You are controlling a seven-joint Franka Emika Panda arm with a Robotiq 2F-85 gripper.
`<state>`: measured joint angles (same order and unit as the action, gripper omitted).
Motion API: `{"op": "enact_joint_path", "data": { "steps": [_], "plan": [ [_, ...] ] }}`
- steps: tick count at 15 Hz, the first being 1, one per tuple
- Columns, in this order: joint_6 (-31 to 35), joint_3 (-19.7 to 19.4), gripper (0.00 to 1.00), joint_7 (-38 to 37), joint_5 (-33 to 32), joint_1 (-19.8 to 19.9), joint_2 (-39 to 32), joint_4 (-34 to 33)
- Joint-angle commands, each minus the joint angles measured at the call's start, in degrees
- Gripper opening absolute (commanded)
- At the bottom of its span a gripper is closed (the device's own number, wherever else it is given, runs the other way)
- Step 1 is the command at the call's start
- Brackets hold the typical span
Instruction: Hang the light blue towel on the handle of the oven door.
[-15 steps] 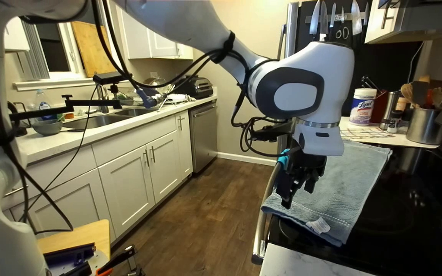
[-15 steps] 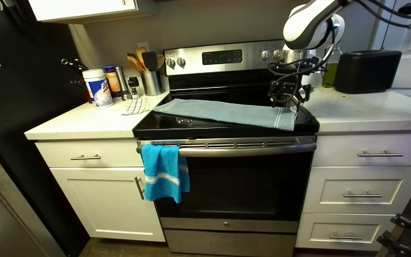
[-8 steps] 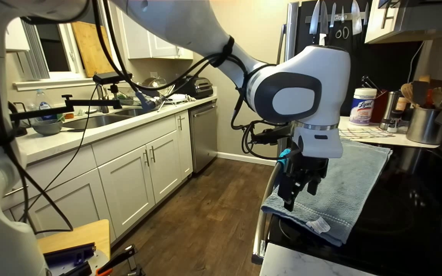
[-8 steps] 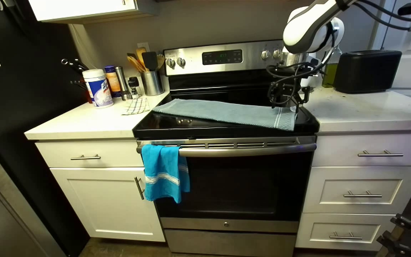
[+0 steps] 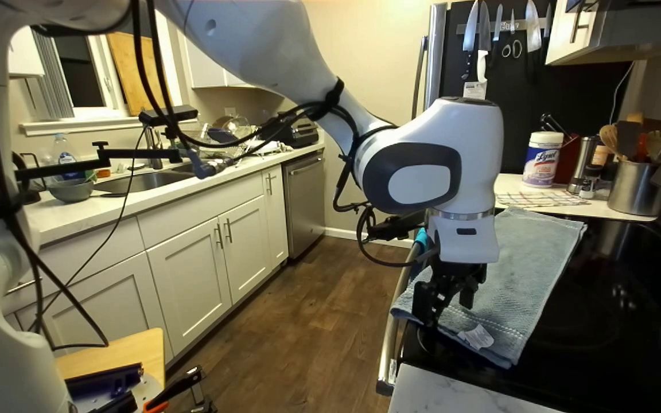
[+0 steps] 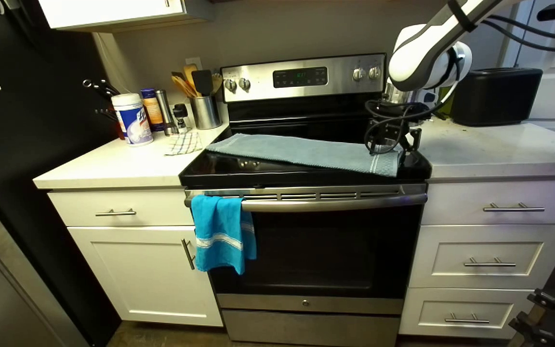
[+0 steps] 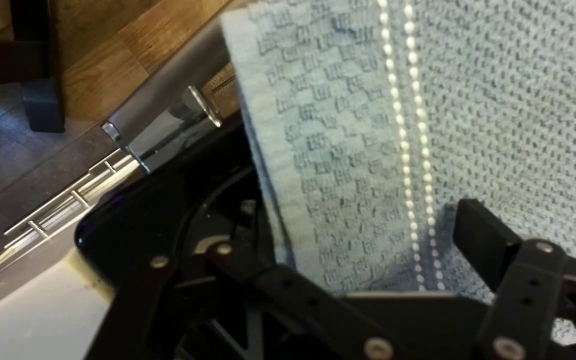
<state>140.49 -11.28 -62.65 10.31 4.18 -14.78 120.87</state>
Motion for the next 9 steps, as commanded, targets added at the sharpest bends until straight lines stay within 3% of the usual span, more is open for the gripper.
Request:
{"op": "enact_joint_path", "data": {
  "steps": [1,9],
  "plan": [
    [4.8,0.1,1.00,-0.3,-0.9,-0.1,1.8,4.2],
    [13.1,0.2,1.00,-0.2,-0.9,-0.7,3.2,7.2]
  ]
}}
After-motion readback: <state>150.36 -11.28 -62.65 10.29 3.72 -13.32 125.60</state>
